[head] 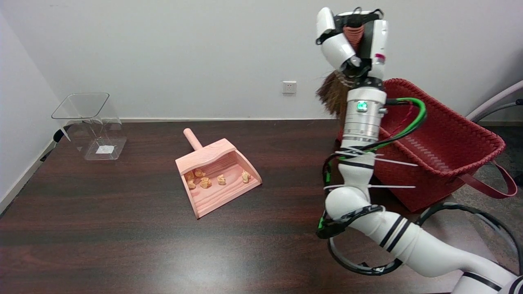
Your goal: Place the broom into the brown storage basket.
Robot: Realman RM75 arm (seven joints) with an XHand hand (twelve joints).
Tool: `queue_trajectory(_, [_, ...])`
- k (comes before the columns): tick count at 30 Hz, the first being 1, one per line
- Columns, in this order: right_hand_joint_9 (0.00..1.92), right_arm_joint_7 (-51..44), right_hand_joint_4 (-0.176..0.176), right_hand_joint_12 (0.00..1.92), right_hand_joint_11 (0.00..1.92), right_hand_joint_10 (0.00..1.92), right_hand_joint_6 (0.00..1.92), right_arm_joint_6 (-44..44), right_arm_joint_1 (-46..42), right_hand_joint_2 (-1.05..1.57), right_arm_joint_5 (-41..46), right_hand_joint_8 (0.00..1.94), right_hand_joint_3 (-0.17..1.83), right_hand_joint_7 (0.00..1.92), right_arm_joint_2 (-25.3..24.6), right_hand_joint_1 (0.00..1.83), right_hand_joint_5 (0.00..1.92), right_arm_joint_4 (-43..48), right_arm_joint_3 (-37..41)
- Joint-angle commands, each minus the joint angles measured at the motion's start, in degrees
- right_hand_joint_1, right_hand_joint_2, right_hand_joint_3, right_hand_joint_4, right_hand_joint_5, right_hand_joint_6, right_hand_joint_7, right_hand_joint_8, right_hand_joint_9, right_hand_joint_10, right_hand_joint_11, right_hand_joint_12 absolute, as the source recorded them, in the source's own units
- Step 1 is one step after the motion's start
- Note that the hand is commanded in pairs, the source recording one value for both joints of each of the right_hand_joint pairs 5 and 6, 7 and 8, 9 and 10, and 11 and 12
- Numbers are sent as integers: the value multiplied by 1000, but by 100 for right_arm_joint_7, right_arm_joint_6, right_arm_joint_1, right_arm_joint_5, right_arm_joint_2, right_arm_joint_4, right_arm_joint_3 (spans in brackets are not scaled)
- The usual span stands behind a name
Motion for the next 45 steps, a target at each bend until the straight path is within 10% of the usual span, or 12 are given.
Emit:
queue_trajectory(1, [1920,49,0,1920,1920,1920,1920,83,-162,1571,-12,1920,686,1920,730,771,1920,119,748])
queue_trajectory(45, [1920,2869,0,1920,1920,1920,1920,-38,219,1571,35,1920,667,1920,1289,711,1920,-3146,1500])
